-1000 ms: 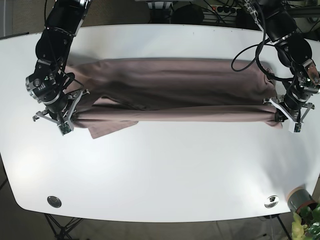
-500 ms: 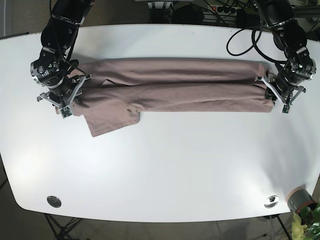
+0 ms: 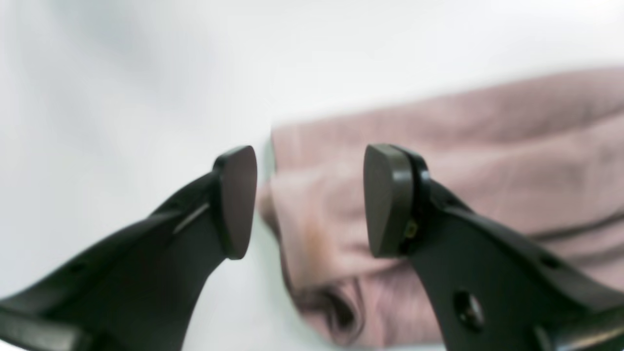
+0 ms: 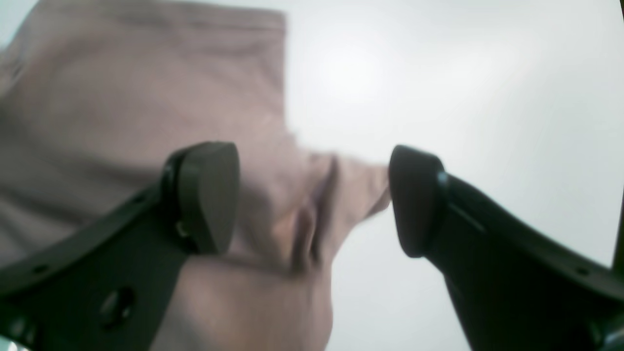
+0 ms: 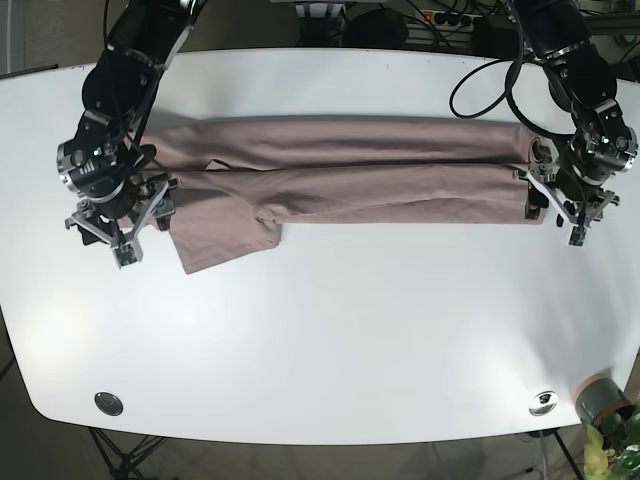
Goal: Fold the T-shirt properly
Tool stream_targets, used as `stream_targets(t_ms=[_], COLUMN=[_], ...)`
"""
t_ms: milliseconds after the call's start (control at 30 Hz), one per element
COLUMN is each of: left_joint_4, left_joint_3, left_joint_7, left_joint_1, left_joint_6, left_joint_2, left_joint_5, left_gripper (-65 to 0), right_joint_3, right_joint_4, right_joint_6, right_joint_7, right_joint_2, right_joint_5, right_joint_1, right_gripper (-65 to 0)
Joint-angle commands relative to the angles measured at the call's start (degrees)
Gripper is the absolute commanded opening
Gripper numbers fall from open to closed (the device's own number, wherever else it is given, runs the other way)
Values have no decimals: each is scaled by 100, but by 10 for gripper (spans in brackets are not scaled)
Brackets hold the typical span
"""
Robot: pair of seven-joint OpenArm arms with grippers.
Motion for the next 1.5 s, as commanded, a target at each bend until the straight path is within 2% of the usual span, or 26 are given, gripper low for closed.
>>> stream_targets(t_ms=[0, 167, 433, 667, 833, 933, 1100, 1200, 1267, 1300, 1367, 1467], left_joint_4=[85, 85, -275, -346, -346, -346, -355, -355, -355, -355, -355, -355], left_joint_3=[200, 472, 710, 692, 692, 692, 701, 701, 701, 701, 701, 719], left_joint_7=[-72, -72, -89, -98, -98, -98, -98, -98, -98, -98, -98, -98], left_joint_1=[-77, -15, 117, 161, 169, 169, 169, 161, 161, 161, 152, 152], left_joint_6=[3, 3, -5, -5, -5, -5, -5, -5, -5, -5, 3, 3], left_joint_2=[-85, -85, -111, -129, -129, -129, -129, -129, -129, -129, -129, -129], left_joint_5=[-40, -40, -40, -40, -40, -40, -40, -40, -40, -40, -40, -40], left_gripper=[-331, -331, -332, -332, -332, -332, -332, -332, -332, -332, -332, -332], right_joint_3=[-7, -16, -24, -33, -499, -780, -780, -780, -780, -780, -780, -657], right_joint_4=[-837, -2068, -3686, -3949, -3747, -3677, -3686, -3686, -3677, -3668, -3545, -2894], right_joint_6=[-7, -7, -7, -7, -7, -7, -7, -7, -7, -7, -7, -7], right_joint_7=[108, 161, 890, 1040, 1057, 1057, 1136, 1321, 1321, 1312, 1303, 1163], right_joint_2=[58, 251, 295, 198, 49, -4, -92, -100, -92, -83, -83, -83], right_joint_5=[61, 87, 61, 70, 105, 105, 105, 79, 70, 70, 105, 105], right_joint_1=[634, 1293, 1891, 1856, 1601, 1487, 1460, 1452, 1452, 1452, 1452, 1258], right_gripper=[-190, -190, -190, -192, -208, -257, -322, -471, -625, -644, -615, -631])
